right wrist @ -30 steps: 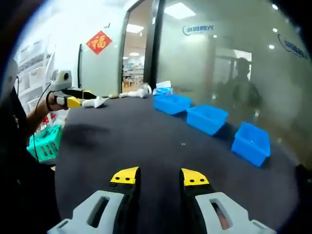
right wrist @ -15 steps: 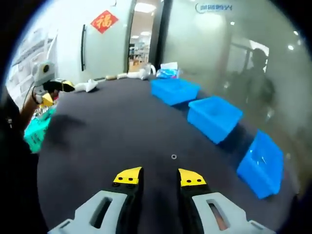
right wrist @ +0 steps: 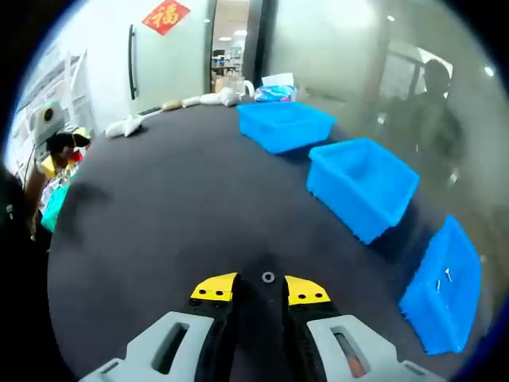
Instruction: Sort the screws, nuts, and washers into the corresponding bins
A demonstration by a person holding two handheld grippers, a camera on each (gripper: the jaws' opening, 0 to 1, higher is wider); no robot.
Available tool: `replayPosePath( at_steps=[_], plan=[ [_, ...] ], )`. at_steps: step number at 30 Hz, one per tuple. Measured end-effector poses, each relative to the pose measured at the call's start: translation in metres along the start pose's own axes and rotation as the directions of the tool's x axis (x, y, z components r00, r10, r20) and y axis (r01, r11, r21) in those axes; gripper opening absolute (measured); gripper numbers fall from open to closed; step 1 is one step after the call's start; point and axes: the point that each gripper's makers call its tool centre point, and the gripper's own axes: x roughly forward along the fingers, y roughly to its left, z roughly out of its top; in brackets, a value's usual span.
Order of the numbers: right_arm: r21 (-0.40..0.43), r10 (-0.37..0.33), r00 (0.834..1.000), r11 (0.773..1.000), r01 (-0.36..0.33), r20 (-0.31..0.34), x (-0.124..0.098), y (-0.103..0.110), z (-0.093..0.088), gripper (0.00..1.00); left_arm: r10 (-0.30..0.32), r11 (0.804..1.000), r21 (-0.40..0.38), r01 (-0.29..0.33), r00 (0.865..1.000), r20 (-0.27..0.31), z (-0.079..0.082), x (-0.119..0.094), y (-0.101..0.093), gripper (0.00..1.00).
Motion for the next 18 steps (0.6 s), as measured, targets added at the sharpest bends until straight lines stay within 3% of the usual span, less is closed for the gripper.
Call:
replayPosePath(
  at_steps=[7, 18],
  plan=[
    [0.045, -0.003, 1.000, 0.999, 0.003, -0.009, 0.0058, -0.0056, -0.0038, 0.12, -0.004, 1.000, -0.005, 0.004, 1.000, 0.002, -0.0009, -0.0004, -0.0010, 0.43],
    [0.030, 0.012, 0.999, 0.999, -0.011, -0.031, 0.0076, -0.0006, -0.0027, 0.04, -0.001, 1.000, -0.013, 0.001, 1.000, 0.001, -0.0025, -0.0020, -0.0017, 0.43]
  ],
)
